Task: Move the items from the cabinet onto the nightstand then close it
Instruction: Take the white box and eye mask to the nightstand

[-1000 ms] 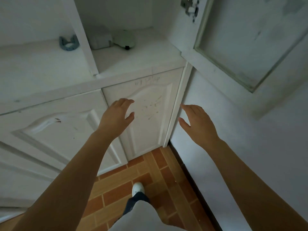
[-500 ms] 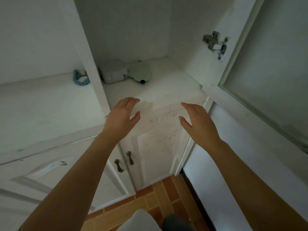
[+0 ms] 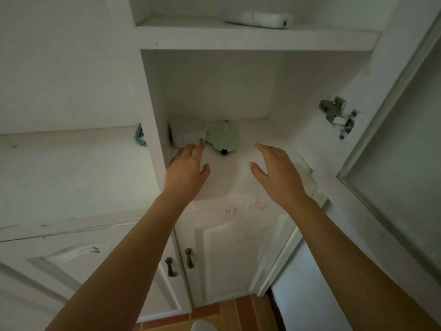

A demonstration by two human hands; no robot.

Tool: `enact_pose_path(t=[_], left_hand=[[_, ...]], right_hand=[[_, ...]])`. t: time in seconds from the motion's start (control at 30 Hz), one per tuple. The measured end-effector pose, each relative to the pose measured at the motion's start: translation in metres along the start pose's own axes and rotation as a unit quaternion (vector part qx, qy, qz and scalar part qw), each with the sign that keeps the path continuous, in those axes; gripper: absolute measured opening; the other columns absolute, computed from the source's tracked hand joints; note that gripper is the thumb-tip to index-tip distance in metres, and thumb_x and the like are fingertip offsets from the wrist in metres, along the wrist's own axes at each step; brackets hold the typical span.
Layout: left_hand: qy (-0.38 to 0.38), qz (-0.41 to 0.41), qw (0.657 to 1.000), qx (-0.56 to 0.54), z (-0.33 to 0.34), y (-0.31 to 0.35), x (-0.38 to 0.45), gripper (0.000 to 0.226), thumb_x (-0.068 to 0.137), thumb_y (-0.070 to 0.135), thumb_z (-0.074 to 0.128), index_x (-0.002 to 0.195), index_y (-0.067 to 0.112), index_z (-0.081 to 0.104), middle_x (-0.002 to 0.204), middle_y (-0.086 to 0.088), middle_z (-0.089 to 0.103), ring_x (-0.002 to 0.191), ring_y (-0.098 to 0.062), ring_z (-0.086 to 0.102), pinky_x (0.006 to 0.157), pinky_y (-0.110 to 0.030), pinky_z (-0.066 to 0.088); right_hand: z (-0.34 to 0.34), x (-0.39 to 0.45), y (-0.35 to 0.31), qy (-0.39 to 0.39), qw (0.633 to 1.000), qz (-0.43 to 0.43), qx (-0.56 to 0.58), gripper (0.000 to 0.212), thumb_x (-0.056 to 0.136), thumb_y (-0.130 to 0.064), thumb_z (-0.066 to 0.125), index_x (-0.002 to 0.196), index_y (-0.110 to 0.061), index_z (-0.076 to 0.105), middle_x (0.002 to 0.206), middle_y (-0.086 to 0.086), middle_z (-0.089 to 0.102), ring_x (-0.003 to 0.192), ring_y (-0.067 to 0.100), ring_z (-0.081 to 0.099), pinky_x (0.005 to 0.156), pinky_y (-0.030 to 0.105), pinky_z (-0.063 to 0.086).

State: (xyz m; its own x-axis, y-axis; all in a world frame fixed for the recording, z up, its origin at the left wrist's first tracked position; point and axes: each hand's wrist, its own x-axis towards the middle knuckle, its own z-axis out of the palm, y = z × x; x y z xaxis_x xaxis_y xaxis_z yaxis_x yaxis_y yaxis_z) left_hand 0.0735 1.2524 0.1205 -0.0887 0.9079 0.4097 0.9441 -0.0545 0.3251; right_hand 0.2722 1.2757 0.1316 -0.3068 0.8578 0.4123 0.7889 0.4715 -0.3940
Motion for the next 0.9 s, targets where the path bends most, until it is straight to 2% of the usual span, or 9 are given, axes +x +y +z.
enact_pose_path(t=[0.13, 0.33, 0.47, 0.57, 0.67, 0.9], left_hand=[[0.003, -0.036, 0.999, -0.001, 0.002, 0.0, 0.016, 0.049, 0.09, 0.021, 0.052, 0.135, 0.009, 0.038, 0.136, -0.014, 0.044, 0.124, -0.03, 0.042, 0.1, -0.038, 0.039], [-0.059, -0.112, 0.991, 0.03, 0.019, -0.005, 0.041, 0.061, 0.092, 0.027, 0.048, 0.144, 0.014, 0.019, 0.154, -0.014, 0.009, 0.142, -0.031, 0.012, 0.114, -0.039, 0.021], [-0.066, -0.157, 0.985, 0.034, 0.032, -0.009, 0.061, 0.066, 0.091, 0.028, 0.05, 0.145, 0.017, 0.015, 0.156, -0.014, -0.003, 0.144, -0.031, 0.001, 0.117, -0.041, 0.013], [-0.076, -0.176, 0.98, 0.046, 0.04, -0.012, 0.074, 0.07, 0.09, 0.032, 0.05, 0.147, 0.02, 0.011, 0.156, -0.013, -0.006, 0.144, -0.031, -0.003, 0.118, -0.042, 0.008], [-0.083, -0.186, 0.978, 0.047, 0.048, -0.014, 0.085, 0.072, 0.09, 0.037, 0.049, 0.147, 0.023, 0.008, 0.157, -0.012, -0.006, 0.144, -0.032, -0.005, 0.117, -0.043, 0.005], [-0.048, -0.213, 0.975, 0.04, 0.057, -0.019, 0.094, 0.066, 0.091, 0.038, 0.048, 0.146, 0.022, 0.017, 0.154, -0.021, -0.002, 0.142, -0.039, 0.0, 0.115, -0.047, 0.01]], right_hand=[[0.005, 0.027, 0.003, -0.005, 0.999, 0.01, 0.036, 0.049, 0.094, -0.026, 0.046, 0.139, -0.01, 0.035, 0.141, 0.01, 0.044, 0.132, 0.025, 0.036, 0.106, 0.033, 0.031], [0.028, 0.067, 0.017, -0.065, 0.987, 0.079, 0.12, 0.049, 0.092, -0.024, 0.05, 0.137, -0.008, 0.037, 0.137, 0.012, 0.048, 0.125, 0.026, 0.045, 0.102, 0.032, 0.034], [0.042, 0.09, 0.022, -0.092, 0.97, 0.144, 0.175, 0.049, 0.091, -0.023, 0.053, 0.135, -0.006, 0.04, 0.133, 0.016, 0.051, 0.12, 0.028, 0.049, 0.098, 0.032, 0.039], [0.051, 0.103, 0.027, -0.104, 0.959, 0.174, 0.196, 0.051, 0.09, -0.026, 0.054, 0.135, -0.007, 0.039, 0.132, 0.016, 0.051, 0.119, 0.027, 0.051, 0.094, 0.032, 0.041], [0.058, 0.115, 0.03, -0.117, 0.95, 0.195, 0.213, 0.052, 0.09, -0.026, 0.055, 0.135, -0.007, 0.038, 0.132, 0.015, 0.051, 0.117, 0.027, 0.051, 0.084, 0.026, 0.041], [0.071, 0.135, 0.031, -0.115, 0.944, 0.232, 0.207, 0.04, 0.088, -0.019, 0.056, 0.12, 0.004, 0.048, 0.121, 0.02, 0.057, 0.11, 0.032, 0.054, 0.09, 0.037, 0.044]])
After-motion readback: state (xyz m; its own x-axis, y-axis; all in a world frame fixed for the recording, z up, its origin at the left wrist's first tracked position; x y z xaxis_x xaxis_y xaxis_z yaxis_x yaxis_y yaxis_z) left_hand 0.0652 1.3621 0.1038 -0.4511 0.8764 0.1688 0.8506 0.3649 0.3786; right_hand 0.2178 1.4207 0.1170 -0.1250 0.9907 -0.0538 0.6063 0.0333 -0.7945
